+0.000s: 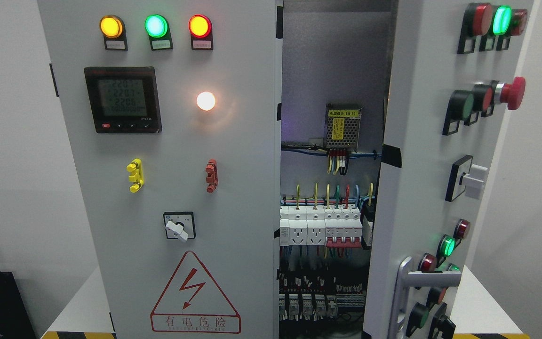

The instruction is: Open door with both hands

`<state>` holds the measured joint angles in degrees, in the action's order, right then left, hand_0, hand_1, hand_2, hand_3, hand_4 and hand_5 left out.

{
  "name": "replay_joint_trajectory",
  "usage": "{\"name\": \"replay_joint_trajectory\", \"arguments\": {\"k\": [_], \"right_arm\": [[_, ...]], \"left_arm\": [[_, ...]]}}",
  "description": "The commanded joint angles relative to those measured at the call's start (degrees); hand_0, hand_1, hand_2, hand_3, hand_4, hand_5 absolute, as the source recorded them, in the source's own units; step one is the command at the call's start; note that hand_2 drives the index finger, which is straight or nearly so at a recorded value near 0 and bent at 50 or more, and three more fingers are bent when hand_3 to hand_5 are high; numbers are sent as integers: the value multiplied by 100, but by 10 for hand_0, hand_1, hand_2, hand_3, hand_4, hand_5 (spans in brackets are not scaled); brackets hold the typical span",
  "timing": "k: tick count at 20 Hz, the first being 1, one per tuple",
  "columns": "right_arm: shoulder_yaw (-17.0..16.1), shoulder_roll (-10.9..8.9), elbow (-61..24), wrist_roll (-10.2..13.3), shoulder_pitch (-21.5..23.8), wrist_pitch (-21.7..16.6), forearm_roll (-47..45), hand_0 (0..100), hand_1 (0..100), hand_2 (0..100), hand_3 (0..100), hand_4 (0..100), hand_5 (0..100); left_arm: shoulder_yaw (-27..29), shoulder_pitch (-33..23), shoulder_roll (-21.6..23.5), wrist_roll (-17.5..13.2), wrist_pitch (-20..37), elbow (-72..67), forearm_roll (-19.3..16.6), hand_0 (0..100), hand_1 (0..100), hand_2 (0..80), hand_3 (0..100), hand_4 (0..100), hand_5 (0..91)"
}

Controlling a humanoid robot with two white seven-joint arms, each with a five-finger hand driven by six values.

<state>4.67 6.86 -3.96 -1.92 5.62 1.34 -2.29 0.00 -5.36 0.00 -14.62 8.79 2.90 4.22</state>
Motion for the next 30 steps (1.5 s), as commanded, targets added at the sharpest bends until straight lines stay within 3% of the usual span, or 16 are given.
{"name": "replay_joint_trajectory", "arguments": {"k": [1,26,28,30], "right_arm": [[-1,0,0,-2,0,-2,0,120,389,0,0,0,0],[-1,0,0,7,0,-2,0,120,389,0,0,0,0],[-1,0,0,-2,0,-2,0,120,389,0,0,0,0],[-1,0,0,-2,0,-2,0,120,389,0,0,0,0]], "left_arm": [[-9,0,-193,3,0,0,0,120,389,0,0,0,0],[-97,-43,-185,-31,0,174,-17,120,389,0,0,0,0],[-149,-515,-80,-407,0,1399,9,120,389,0,0,0,0],[-27,-1262,305,-1013,-17,3409,157,120,389,0,0,0,0]]}}
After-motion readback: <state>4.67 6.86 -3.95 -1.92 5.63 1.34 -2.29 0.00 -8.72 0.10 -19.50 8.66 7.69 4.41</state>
